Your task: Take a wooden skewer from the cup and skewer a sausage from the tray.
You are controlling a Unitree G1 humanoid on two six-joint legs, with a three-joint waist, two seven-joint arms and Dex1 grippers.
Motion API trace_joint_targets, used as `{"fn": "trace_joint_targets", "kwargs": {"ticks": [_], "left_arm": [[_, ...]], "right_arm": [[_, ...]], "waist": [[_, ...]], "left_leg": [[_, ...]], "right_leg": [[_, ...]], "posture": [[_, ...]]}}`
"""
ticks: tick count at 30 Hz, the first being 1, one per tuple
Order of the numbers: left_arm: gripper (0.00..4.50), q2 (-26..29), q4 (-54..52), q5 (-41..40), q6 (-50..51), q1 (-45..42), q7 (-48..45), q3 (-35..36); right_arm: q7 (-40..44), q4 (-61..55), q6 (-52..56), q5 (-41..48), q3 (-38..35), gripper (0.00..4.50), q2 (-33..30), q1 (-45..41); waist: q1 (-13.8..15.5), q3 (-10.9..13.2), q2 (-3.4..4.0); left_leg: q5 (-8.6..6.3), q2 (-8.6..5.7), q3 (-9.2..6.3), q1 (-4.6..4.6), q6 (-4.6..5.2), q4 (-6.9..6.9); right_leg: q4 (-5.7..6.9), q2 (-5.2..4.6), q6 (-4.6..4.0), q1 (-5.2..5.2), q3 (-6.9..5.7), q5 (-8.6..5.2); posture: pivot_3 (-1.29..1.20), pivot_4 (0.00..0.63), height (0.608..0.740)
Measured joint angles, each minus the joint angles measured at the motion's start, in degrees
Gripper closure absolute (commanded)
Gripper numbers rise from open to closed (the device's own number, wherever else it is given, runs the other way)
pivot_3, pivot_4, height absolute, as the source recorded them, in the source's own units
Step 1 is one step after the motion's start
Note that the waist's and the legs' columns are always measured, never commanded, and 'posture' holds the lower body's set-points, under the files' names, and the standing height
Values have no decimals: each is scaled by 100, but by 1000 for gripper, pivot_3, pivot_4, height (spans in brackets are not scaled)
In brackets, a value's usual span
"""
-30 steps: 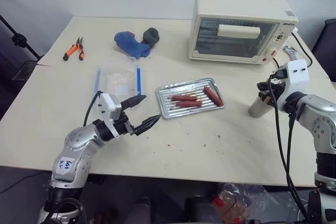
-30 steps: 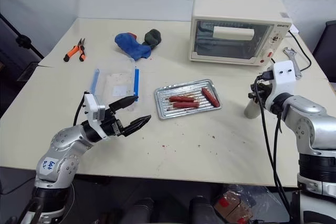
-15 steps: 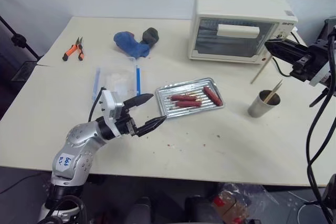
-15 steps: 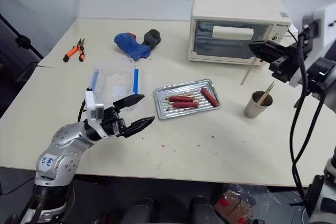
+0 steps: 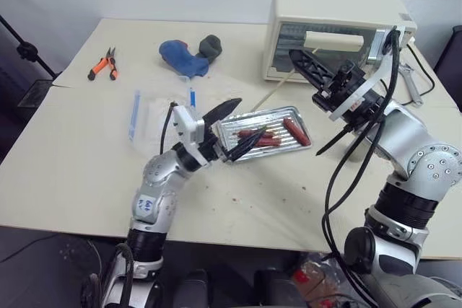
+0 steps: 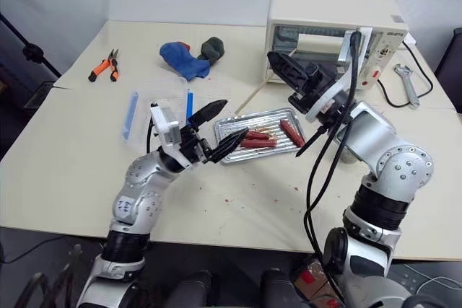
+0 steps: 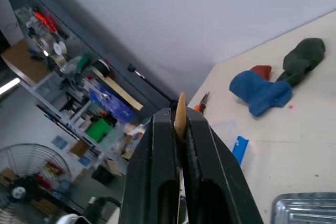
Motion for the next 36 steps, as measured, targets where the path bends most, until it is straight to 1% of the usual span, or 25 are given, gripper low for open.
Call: {"fn": "trace_joint_targets", "kwargs": {"ticks": [4, 10, 13, 16, 17, 25, 26, 33, 36], "left_arm": [[0, -301, 231, 126, -303, -89, 75, -78], [0, -538, 364, 111, -431, -294, 17, -238], [618, -544, 361, 108, -429, -290, 21, -274], [1479, -634, 321, 108, -427, -231, 83, -302], [1845, -665, 314, 108, -426, -202, 106, -324], [4355, -742, 275, 111, -419, -162, 284, -335], [4432, -732, 275, 111, -417, -162, 286, -332], [4432, -742, 275, 111, -411, -162, 358, -336], [4500, -692, 270, 108, -349, -193, 375, -324]], "right_arm": [[-402, -2, -180, 571, 366, 4435, -16, 203], [-709, -81, -528, 975, 751, 4435, -197, 527], [-763, -157, -701, 1096, 840, 4500, -266, 630], [-795, -223, -876, 1179, 964, 4500, -299, 716], [-798, -253, -921, 1203, 1014, 4500, -302, 743], [-794, -290, -1266, 1320, 1202, 4500, -373, 851], [-789, -291, -1295, 1323, 1225, 4500, -385, 856], [-667, -291, -1395, 1322, 1282, 4500, -477, 913], [-411, -319, -1324, 1334, 1308, 3714, -680, 1069]], "waist": [[-10, 0, 0], [-12, 0, 0], [-10, 0, 0], [-4, 0, 0], [-4, 0, 0], [-3, 0, 0], [-3, 0, 0], [4, 0, 0], [10, 0, 0]], "left_leg": [[1, 1, 9, -7, 0, -1], [6, 1, 10, -13, 2, -1], [6, 1, 9, -13, 3, -1], [6, 1, 9, -14, 3, 0], [6, 1, 9, -14, 3, 0], [7, 2, 8, -14, 4, -1], [7, 2, 8, -14, 4, -1], [7, 1, 8, -15, 4, 0], [7, 1, 7, -16, 4, -1]], "right_leg": [[24, 1, 0, -19, 8, 0], [27, 2, 0, -26, 10, 0], [26, 2, 0, -26, 11, 0], [26, 1, 0, -26, 11, 0], [26, 2, 0, -26, 11, 0], [26, 2, 0, -26, 10, 0], [26, 2, 0, -26, 10, 0], [25, 2, 0, -26, 10, 0], [24, 2, 0, -26, 9, 0]], "posture": [[0, 150, 740], [0, 150, 740], [0, 150, 740], [0, 150, 740], [0, 150, 740], [0, 150, 740], [0, 150, 740], [0, 150, 740], [0, 150, 740]]}}
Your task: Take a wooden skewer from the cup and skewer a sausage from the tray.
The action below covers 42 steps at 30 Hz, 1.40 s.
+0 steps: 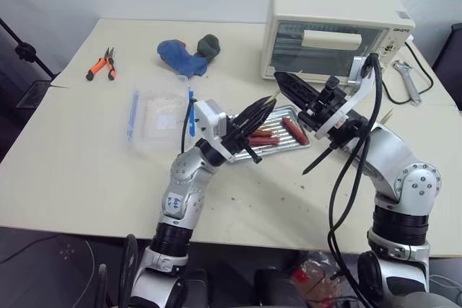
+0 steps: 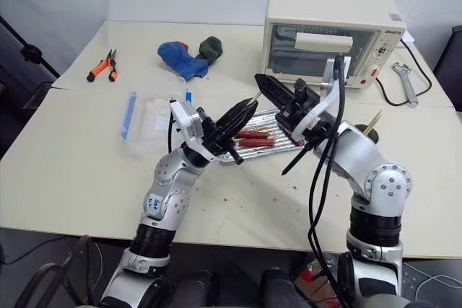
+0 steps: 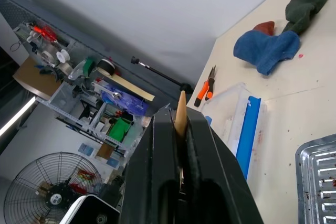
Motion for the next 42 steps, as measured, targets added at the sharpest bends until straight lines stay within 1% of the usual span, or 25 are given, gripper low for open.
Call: {"fn": "trace_joint_targets", "kwargs": {"ticks": [3, 5, 6, 7, 10, 11, 13, 14, 16, 19, 20, 22, 24, 26, 29, 32, 34, 35, 39, 42], "left_arm": [[4500, 368, -117, -79, 134, -83, -61, 191], [4500, 791, -241, -219, 329, -77, -299, 287], [4500, 1024, -348, -285, 441, -9, -425, 366], [4500, 1214, -403, -343, 528, 58, -533, 438], [4500, 2116, -804, -738, 1064, 633, -921, 824], [4500, 2331, -857, -840, 1198, 803, -1001, 984], [4500, 2761, -1044, -1103, 1502, 1205, -1130, 1326], [4500, 2972, -1126, -1214, 1623, 1449, -1207, 1518], [4500, 3190, -1244, -1352, 1777, 1789, -1280, 1773], [4500, 3341, -1340, -1481, 1888, 2283, -1336, 2084], [4500, 3368, -1340, -1507, 1923, 2425, -1328, 2205], [4500, 3378, -1395, -1580, 1962, 2626, -1267, 2433], [4500, 3393, -1493, -1631, 1994, 2778, -1229, 2596], [4500, 3395, -1538, -1669, 2027, 2866, -1199, 2691], [4500, 3393, -1593, -1698, 2106, 2886, -1117, 2710], [4500, 3348, -1665, -1714, 2128, 2792, -1041, 2669], [4500, 3298, -1682, -1715, 2159, 2584, -985, 2561], [4500, 3286, -1685, -1715, 2163, 2548, -978, 2535], [4500, 3163, -1679, -1709, 2171, 2409, -908, 2414], [4500, 3120, -1676, -1683, 2166, 2414, -889, 2341]], "right_arm": [[651, -207, 251, -69, 83, 2754, -392, 217], [1038, -404, 280, -440, 63, 2024, -805, 366], [1229, -461, 276, -647, 2, 1583, -975, 498], [1386, -481, 274, -821, -54, 1296, -1096, 632], [2362, -783, 231, -1733, -195, 258, -1799, 1536], [2625, -843, 193, -1979, -294, 39, -1903, 1794], [3405, -1041, -258, -2697, -494, 39, -1971, 2420], [3880, -1150, -646, -3224, -556, 39, -2000, 2812], [4544, -1189, -1256, -4118, -564, 39, -2070, 3411], [5558, -922, -2471, -5444, -558, 39, -2077, 4296], [5872, -741, -2772, -5741, -565, 39, -2076, 4581], [6326, -402, -3262, -6130, -598, 39, -2033, 4965], [6562, -126, -3584, -6425, -673, 39, -2011, 5143], [6648, -12, -3775, -6590, -737, 39, -1999, 5133], [6555, -83, -3585, -6637, -617, 39, -1999, 4642], [5897, -383, -2609, -6658, -130, 39, -2052, 3460], [5315, -447, -1639, -6643, 237, 39, -2076, 2388], [5238, -454, -1506, -6643, 302, 39, -2075, 2217], [4675, -36, -443, -6954, 1109, 39, -1892, 651], [4519, 597, -90, -7302, 1517, 39, -1793, 54]], "waist": [[-7, 0, 0], [-11, 0, 0], [-9, 0, 0], [-7, 0, 0], [-5, 0, 0], [-4, 0, 0], [5, 0, 0], [8, 0, 0], [17, 1, -1], [33, 1, -2], [31, 2, -2], [15, 2, -3], [11, 2, -3], [-16, 3, -1], [-56, 4, 0], [-98, 4, 0], [-102, 5, 2], [-94, 5, 2], [-87, 5, 2], [-61, 5, 2]], "left_leg": [[0, 2, -1, -1, 0, -2], [0, 3, -1, 1, 0, -5], [0, 4, -2, 2, 0, -6], [0, 4, -3, 2, 0, -7], [0, 4, -4, 0, 0, -19], [0, 4, -4, 0, 0, -21], [-1, 4, -7, 0, 1, -20], [-1, 3, -6, 5, 2, -20], [-3, 1, -6, 15, 5, -18], [-11, -1, -14, 57, 20, -22], [-23, 0, -16, 71, 39, -25], [-26, 0, -14, 83, 42, -27], [-26, 1, -13, 96, 40, -31], [-26, 4, -9, 112, 33, -38], [-24, 7, -9, 123, 25, -44], [-5, 7, -11, 123, -11, -48], [-1, 6, -12, 111, -17, -51], [-1, 6, -13, 109, -18, -56], [-1, 5, -12, 99, -20, -65], [-3, 0, -10, 93, -16, -68]], "right_leg": [[-1, 3, 0, -1, 0, 0], [-1, 5, 0, -1, 0, 0], [-3, 6, 0, -1, 0, 0], [-3, 5, 0, 0, 0, 0], [-21, 3, -1, 0, 0, -1], [-27, 3, -1, 1, 0, -1], [-40, 2, -1, 5, -3, -1], [-43, 1, -1, 10, -3, -1], [-56, -3, -1, 23, -2, 0], [-81, -4, -1, 77, -6, -1], [-87, -4, -1, 92, -8, -1], [-87, -7, -1, 100, -3, -1], [-87, -9, -3, 108, -1, -1], [-85, -6, -5, 115, 3, -3], [-84, -4, -9, 121, 4, -2], [-81, -5, -12, 116, 3, -1], [-82, -5, -12, 102, 0, -1], [-83, -5, -13, 98, -1, -2], [-86, -5, -15, 84, -6, -3], [-86, -9, -15, 85, -7, -2]], "posture": [[0, 150, 740], [0, 150, 740], [0, 150, 740], [0, 150, 740], [0, 150, 740], [0, 150, 740], [0, 150, 740], [0, 150, 740], [0, 150, 740], [0, 150, 740], [0, 150, 740], [0, 150, 740], [0, 150, 740], [0, 150, 740], [0, 150, 740], [0, 150, 740], [0, 150, 740], [0, 150, 740], [0, 150, 740], [0, 150, 740]]}}
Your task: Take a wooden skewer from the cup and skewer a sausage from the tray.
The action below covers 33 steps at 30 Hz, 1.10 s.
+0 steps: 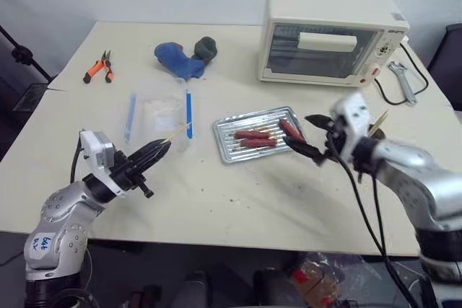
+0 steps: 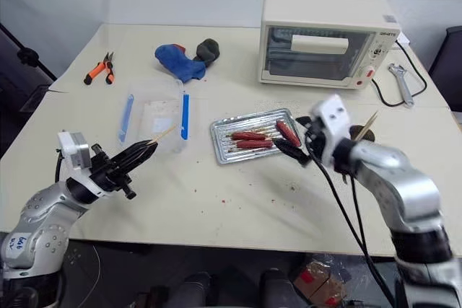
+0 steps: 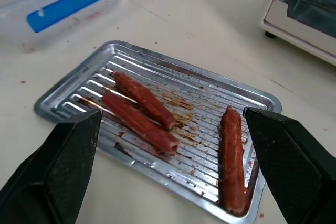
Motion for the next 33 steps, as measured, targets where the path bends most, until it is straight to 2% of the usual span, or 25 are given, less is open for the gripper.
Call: {"fn": "trace_joint_targets", "kwargs": {"ticks": [4, 9, 18, 25, 33], "left_arm": [[4500, -87, -6, 53, -21, 19, 41, -107], [4500, -200, -27, 114, -53, 60, 89, -242], [4500, -274, -247, 129, -58, 216, 189, -331], [4500, -280, -263, 129, -58, 236, 272, -332], [4500, -280, -262, 131, -58, 220, 283, -347]], "right_arm": [[35, 1021, 72, -419, 279, 39, 258, -580], [563, 2223, 46, -569, 380, 39, 576, -1440], [1210, 3810, -283, -990, 446, 39, 890, -1977], [1409, 4143, -431, -1320, 462, 39, 1063, -2134], [1556, 3808, 195, -1457, 462, 39, 971, -2080]], "waist": [[1, 0, 0], [-76, 0, 0], [-88, 1, 0], [-89, 1, 0], [-85, 1, 0]], "left_leg": [[-3, -1, 2, -6, 5, 9], [-1, 2, 3, -5, 2, 20], [-1, 2, 5, -5, 3, 21], [-1, 2, 5, -5, 2, 22], [-1, 3, 4, -6, 2, 21]], "right_leg": [[0, 0, 0, -1, 0, 0], [10, 5, 1, -3, 0, 0], [35, 4, 1, -4, 1, 0], [36, 5, 1, -5, 1, 0], [35, 4, 1, -5, 0, 0]], "posture": [[0, 150, 740], [0, 150, 740], [0, 150, 740], [0, 150, 740], [0, 150, 740]]}}
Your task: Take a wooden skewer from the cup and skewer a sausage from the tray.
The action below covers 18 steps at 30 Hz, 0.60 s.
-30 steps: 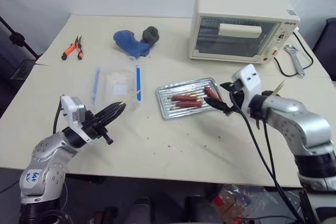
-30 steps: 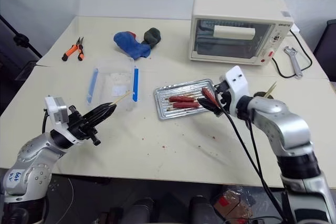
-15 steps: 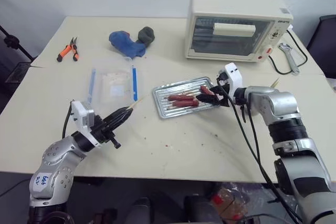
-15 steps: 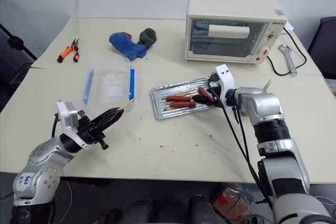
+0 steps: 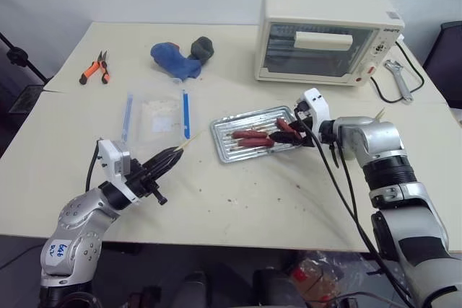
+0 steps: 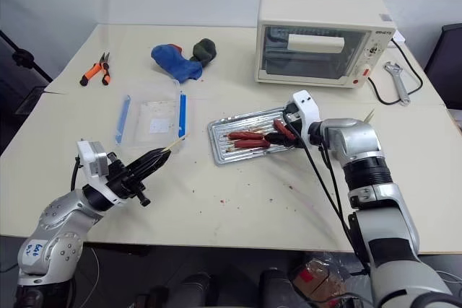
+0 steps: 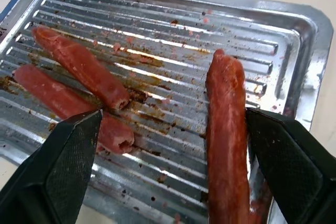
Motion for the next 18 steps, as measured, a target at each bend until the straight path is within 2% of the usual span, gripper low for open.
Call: {"fn": "trace_joint_targets", "kwargs": {"ticks": [9, 14, 18], "left_arm": [[4500, -1, 0, 4, 0, -14, 38, -72], [4500, -37, 0, 8, 0, -61, 62, -181], [4500, -37, 1, 12, 0, -117, 62, -206]], "right_arm": [[27, -1064, 774, 40, -41, 39, -383, 503], [22, -1206, 777, 40, -71, 39, -411, 616], [9, -1128, 714, 32, -77, 877, -410, 617]], "waist": [[5, 0, 0], [5, 0, 0], [4, 0, 0]], "left_leg": [[0, 0, -1, 0, 0, -1], [0, 0, 0, 0, 0, 0], [0, -1, 0, 0, 0, 0]], "right_leg": [[-4, 0, 0, 0, 0, 0], [-6, 0, 0, 0, 1, 0], [-6, 0, 0, 0, 0, 0]], "posture": [[0, 150, 740], [0, 150, 740], [0, 150, 740]]}}
